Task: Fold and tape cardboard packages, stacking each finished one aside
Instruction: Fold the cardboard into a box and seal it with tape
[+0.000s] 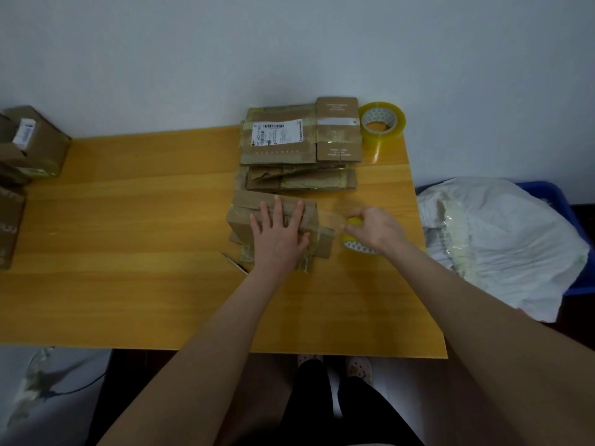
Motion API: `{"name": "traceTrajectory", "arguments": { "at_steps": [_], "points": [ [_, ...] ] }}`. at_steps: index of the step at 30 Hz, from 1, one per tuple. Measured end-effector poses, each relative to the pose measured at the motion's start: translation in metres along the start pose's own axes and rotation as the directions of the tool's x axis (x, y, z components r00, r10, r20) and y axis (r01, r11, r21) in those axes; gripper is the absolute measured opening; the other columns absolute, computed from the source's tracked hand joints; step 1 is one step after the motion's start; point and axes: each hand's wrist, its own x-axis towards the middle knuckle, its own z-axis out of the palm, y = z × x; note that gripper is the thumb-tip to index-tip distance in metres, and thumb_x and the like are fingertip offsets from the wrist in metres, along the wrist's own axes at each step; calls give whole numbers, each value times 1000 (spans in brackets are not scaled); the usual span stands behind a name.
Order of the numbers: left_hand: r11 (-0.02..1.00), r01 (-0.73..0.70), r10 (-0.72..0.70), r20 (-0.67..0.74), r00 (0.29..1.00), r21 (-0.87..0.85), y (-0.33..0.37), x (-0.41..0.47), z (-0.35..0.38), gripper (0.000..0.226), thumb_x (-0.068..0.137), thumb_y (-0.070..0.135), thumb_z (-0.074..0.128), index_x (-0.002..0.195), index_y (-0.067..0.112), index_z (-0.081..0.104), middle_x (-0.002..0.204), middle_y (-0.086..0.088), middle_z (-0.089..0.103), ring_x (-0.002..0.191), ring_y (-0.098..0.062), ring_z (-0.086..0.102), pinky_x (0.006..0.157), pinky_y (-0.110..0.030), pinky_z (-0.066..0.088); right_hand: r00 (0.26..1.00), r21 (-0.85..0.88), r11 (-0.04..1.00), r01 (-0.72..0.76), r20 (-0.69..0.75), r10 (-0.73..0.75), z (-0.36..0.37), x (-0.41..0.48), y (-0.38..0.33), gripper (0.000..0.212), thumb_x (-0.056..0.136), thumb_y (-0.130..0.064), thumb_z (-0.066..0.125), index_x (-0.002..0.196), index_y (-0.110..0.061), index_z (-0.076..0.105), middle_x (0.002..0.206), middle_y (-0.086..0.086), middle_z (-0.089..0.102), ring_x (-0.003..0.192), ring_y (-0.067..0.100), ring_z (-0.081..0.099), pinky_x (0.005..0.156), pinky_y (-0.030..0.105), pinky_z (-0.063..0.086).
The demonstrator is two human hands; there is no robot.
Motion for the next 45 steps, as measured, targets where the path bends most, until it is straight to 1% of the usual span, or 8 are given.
{"name": "traceTrajectory", "arguments": {
  "at_steps": [5, 15, 19, 21, 24, 29, 37, 45],
  "points": [
    [998, -45, 44, -13, 999, -53, -12, 1, 3, 70, 93, 57, 39, 152, 34, 9, 159, -16, 3, 144, -43, 3, 113, -61, 5, 1000, 41, 999, -5, -25, 6, 10, 4, 0, 33, 91, -48, 58, 122, -36, 61, 124, 3, 63, 100, 24, 62, 80, 35, 53],
    [977, -29, 7, -102, 995, -212, -15, -17, -8, 62, 94, 39, 52, 150, 30, 25, 159, -12, 10, 147, -29, 5, 118, -49, 5, 985, 248, 966, -68, -139, 105, 27, 3, -18, 22, 91, -41, 62, 110, -33, 69, 109, -2, 69, 80, 20, 64, 64, 31, 53],
    [949, -9, -99, -324, 941, -316, -12, -34, -6, 51, 88, 22, 62, 137, 16, 49, 146, -14, 40, 135, -31, 37, 109, -47, 33, 983, 287, 956, -59, -148, 105, 29, 4, -26, 18, 90, -38, 63, 105, -31, 72, 103, -1, 71, 80, 18, 64, 70, 34, 58],
    [874, 146, -340, -368, 866, -464, -17, -46, -4, 38, 87, 17, 62, 124, 11, 54, 129, -11, 51, 111, -24, 53, 85, -30, 46, 984, 288, 956, -55, -149, 101, 32, 4, -25, 18, 90, -36, 64, 104, -31, 73, 104, -1, 71, 79, 17, 64, 72, 36, 58],
    [566, 500, -684, -35, 729, -656, -33, -58, 17, 32, 91, 17, 59, 120, 8, 48, 122, -9, 49, 90, -16, 50, 68, -25, 39, 980, 300, 952, -64, -159, 116, 34, 6, -25, 17, 88, -37, 66, 103, -31, 73, 106, -3, 71, 80, 17, 65, 72, 37, 59],
    [466, 745, -676, 351, 648, -478, -63, -49, 59, 47, 94, 36, 55, 123, 2, 42, 125, -17, 48, 104, -37, 57, 77, -42, 50, 978, 300, 952, -65, -172, 121, 37, 11, -23, 17, 88, -38, 66, 102, -33, 73, 110, -6, 69, 81, 15, 63, 70, 32, 56],
    [568, 739, -638, 374, 673, -362, -81, -37, 73, 29, 94, 29, 55, 85, 1, 60, 69, -8, 53, 61, -24, 51, 47, -28, 36, 980, 289, 956, -56, -167, 108, 41, 18, -21, 13, 89, -36, 65, 98, -32, 74, 100, -2, 71, 77, 17, 64, 64, 30, 53],
    [275, 574, -615, 318, 722, -771, -46, -92, 37, 11, 96, 15, 53, 89, 10, 48, 82, -8, 69, 54, -14, 58, 42, -21, 42, 984, 276, 959, -68, -143, 111, 38, 11, -24, 15, 91, -38, 62, 103, -34, 71, 99, -2, 71, 75, 18, 64, 63, 31, 53]
  ]
}}
